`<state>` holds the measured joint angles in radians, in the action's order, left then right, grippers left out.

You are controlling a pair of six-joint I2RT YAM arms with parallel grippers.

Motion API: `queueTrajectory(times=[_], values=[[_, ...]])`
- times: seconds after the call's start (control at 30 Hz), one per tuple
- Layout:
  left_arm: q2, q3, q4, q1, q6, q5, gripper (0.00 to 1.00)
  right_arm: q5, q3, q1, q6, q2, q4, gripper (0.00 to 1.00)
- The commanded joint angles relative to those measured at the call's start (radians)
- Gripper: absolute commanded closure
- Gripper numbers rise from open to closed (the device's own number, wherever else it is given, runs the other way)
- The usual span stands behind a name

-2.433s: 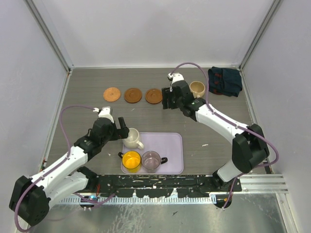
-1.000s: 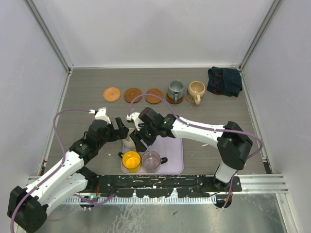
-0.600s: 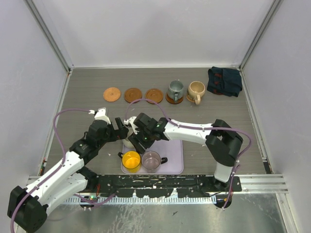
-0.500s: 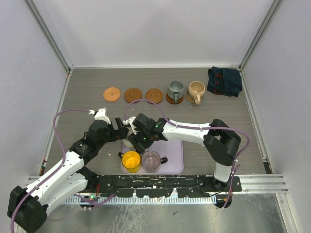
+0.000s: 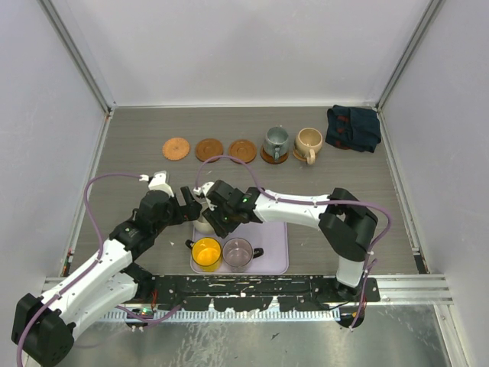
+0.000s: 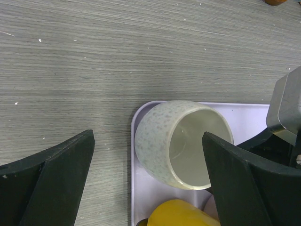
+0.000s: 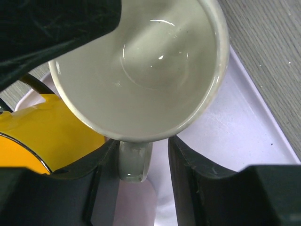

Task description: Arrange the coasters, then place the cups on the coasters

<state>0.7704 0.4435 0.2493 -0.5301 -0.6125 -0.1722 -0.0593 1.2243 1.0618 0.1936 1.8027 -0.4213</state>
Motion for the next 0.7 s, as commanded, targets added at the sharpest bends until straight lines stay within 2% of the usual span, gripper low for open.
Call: queueTrajectory(times=[0.0, 0.07, 0.17, 0.2, 0.4, 0.67], values=[[-0.008, 0.000, -0.030, -0.004, 0.001, -0.018, 0.01, 0.030, 0.035, 0.009, 0.017, -0.008, 0.047, 0.55], [-0.008, -0.002, -0.029, -0.004, 0.002, -0.017, 0.01, 0.025, 0.035, 0.009, 0.017, -0.004, 0.049, 0.63], [-0.008, -0.003, -0.029, -0.005, 0.002, -0.018, 0.01, 0.010, 0.036, 0.010, 0.012, 0.000, 0.049, 0.92], [-0.008, -0.003, -0.028, -0.004, 0.002, -0.017, 0.01, 0.009, 0.036, 0.011, 0.012, 0.000, 0.049, 0.98], [-0.008, -0.003, -0.029, -0.004, 0.000, -0.018, 0.01, 0.037, 0.043, 0.015, 0.003, -0.013, 0.035, 0.99], [-0.027, -0.003, -0.058, -0.005, 0.002, -0.039, 0.01, 0.238, 0.037, 0.024, 0.032, -0.108, 0.064, 0.99]])
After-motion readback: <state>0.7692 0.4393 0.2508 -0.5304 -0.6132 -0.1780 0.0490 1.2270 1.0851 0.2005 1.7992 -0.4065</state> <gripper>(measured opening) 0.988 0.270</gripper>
